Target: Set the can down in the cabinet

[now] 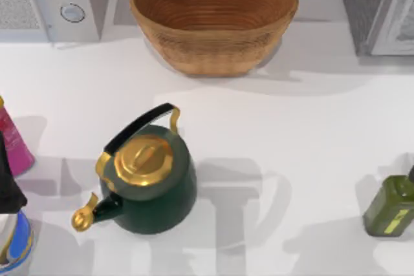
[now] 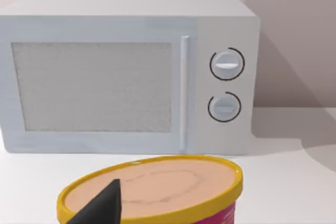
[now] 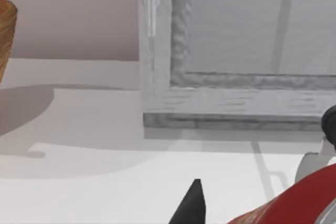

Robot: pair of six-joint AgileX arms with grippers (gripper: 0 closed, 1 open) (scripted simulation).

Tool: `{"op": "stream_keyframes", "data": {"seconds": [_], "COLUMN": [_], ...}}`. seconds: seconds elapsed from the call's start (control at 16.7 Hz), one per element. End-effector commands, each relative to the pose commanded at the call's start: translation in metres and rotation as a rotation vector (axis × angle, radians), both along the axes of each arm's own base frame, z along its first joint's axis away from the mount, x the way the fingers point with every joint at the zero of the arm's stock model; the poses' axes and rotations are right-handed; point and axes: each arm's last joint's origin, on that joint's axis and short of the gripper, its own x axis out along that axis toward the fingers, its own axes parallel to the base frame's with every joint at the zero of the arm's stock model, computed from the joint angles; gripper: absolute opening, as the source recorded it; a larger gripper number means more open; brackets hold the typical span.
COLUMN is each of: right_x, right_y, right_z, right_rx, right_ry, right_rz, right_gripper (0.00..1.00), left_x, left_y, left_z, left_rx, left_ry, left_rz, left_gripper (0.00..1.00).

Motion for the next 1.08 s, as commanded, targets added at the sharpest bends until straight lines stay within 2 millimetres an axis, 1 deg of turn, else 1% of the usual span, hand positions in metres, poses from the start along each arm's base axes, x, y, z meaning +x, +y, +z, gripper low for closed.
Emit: {"op": "stream_keyframes", "data": {"seconds": [0.18,0.3,0.36,0.54,0.78,0.96,1.08], "right_x": [0.011,0.025,0.033,0.065,0.104,0.123,0.13], "right_y": [0.001,0.002,0.003,0.005,0.013,0.024,0.032], "right_z": [0.024,0.048,0.062,0.119,0.21,0.269,0.299], "right_rx": [-0.004,0.003,0.007,0.022,0.045,0.054,0.052], "right_ry": [0.124,0.192,0.214,0.209,0.076,-0.037,-0.094], "right_rz": [-0.002,-0.008,-0.013,-0.033,-0.047,-0.033,-0.022], "right_gripper": [0.0,0.0,0.0,0.0,0.0,0.0,0.0], "left_x": [0.0,0.0,0.0,0.0,0.0,0.0,0.0], "left_y": [0.0,0.0,0.0,0.0,0.0,0.0,0.0], "left_z": [0.0,0.0,0.0,0.0,0.0,0.0,0.0], "left_rx": [0.0,0.0,0.0,0.0,0.0,0.0,0.0], "left_ry": [0.0,0.0,0.0,0.0,0.0,0.0,0.0], "left_rz": [0.0,0.0,0.0,0.0,0.0,0.0,0.0], "left_gripper": [1.0,1.0,1.0,1.0,1.0,1.0,1.0]}}
